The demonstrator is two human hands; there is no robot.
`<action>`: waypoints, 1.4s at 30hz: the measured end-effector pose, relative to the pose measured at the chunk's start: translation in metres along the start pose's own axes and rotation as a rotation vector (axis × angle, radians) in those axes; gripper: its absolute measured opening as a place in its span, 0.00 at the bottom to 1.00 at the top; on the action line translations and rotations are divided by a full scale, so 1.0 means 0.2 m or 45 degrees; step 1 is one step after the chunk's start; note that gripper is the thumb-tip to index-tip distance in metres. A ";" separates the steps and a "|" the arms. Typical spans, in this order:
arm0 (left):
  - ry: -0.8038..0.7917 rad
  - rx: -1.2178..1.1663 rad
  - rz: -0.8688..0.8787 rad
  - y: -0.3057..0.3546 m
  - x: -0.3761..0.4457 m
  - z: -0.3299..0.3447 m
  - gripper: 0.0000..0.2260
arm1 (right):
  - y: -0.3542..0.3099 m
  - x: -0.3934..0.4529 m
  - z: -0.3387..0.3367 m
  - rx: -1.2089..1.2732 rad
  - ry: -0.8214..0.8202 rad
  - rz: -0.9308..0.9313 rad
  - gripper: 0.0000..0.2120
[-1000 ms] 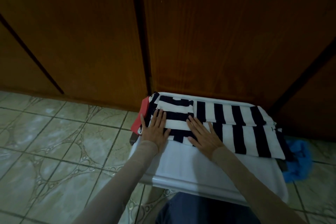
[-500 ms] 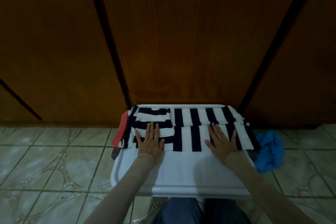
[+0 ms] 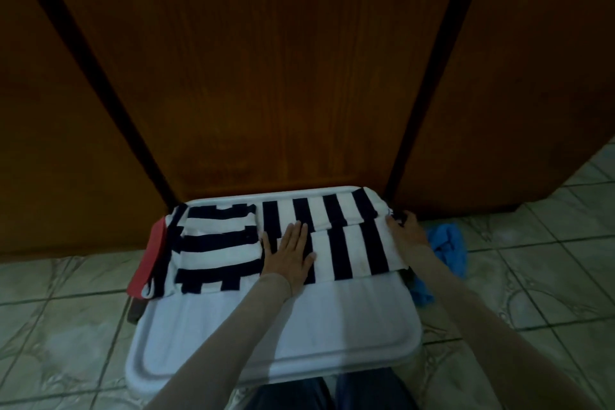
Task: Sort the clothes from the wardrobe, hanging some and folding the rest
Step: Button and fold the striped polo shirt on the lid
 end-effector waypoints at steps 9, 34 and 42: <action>0.028 -0.079 0.284 0.15 0.09 -0.02 0.25 | 0.05 0.14 0.01 0.299 0.144 0.257 0.26; -0.179 -1.231 0.175 0.35 -0.03 -0.19 0.21 | -0.06 -0.13 -0.19 0.580 0.108 0.025 0.21; 0.074 -1.811 -0.159 0.07 -0.03 -0.39 0.18 | -0.37 -0.30 0.30 0.427 -0.373 -0.146 0.21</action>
Point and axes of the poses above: each hand's wrist, its own x-axis towards the middle knuckle, its own z-axis out of the palm, y = z × x, the point moved 5 cm from there along x, towards the middle knuckle, and after that the axes turned 11 degrees about x, right-handed, at the moved point
